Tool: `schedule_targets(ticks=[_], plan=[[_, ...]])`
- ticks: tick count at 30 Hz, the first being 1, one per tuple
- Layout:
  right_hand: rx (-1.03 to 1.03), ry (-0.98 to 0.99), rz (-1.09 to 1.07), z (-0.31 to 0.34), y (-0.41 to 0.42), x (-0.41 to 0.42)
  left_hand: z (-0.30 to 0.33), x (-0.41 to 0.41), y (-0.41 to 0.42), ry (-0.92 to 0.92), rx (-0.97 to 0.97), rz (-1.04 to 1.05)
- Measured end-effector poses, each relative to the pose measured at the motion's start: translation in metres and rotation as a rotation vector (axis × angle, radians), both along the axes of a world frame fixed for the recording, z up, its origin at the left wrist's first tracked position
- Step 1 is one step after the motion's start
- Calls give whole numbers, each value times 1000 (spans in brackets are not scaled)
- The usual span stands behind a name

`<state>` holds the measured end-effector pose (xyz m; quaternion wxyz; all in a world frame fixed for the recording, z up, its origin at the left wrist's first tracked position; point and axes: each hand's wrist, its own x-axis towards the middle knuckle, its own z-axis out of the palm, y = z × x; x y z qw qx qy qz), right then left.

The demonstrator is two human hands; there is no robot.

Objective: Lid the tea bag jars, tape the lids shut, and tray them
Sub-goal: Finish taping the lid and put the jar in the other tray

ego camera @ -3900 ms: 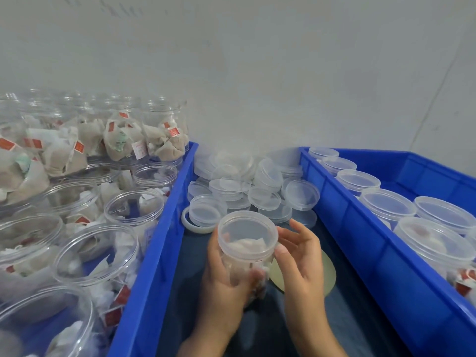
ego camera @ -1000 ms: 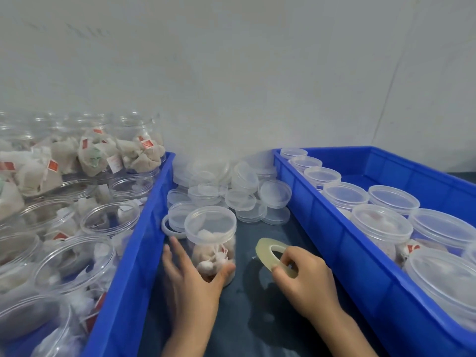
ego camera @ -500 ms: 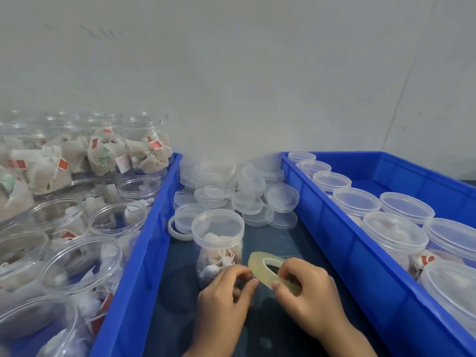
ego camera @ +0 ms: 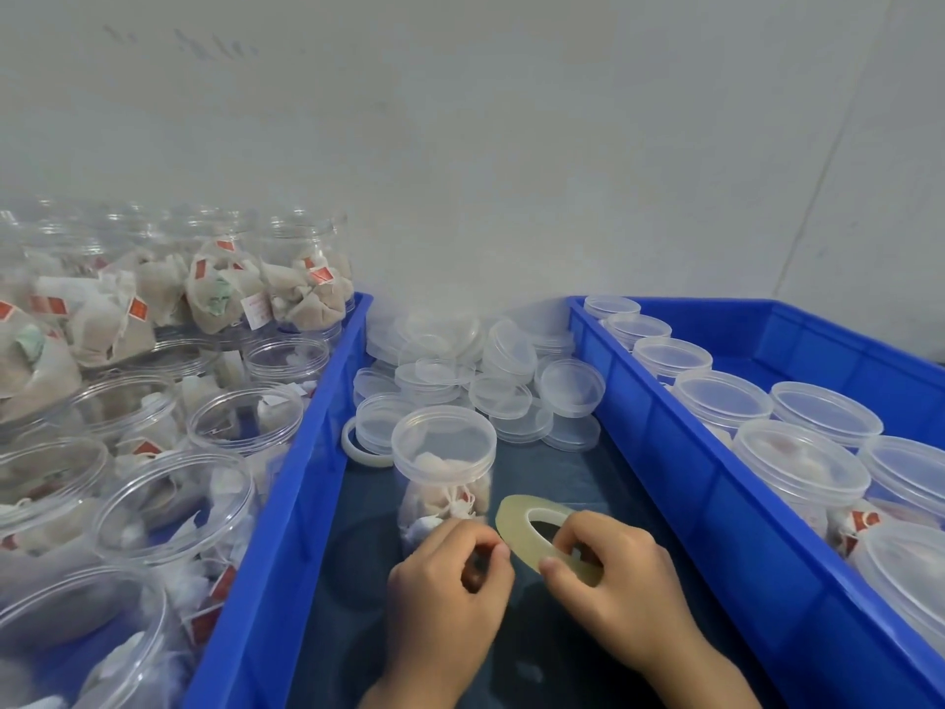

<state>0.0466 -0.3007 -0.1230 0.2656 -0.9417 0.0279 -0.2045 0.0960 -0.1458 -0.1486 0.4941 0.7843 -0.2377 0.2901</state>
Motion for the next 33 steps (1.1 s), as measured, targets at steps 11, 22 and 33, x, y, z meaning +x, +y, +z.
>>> schedule_targets(ticks=[11,22,33], plan=[[-251,274,63,6,-9,-1,9,4,10,-234,265,148],[-38,51,-115,17,-21,-8,23,15,33,-302,-30,460],[-232,-377,-451,2,-11,10,16,17,22,-68,-75,439]])
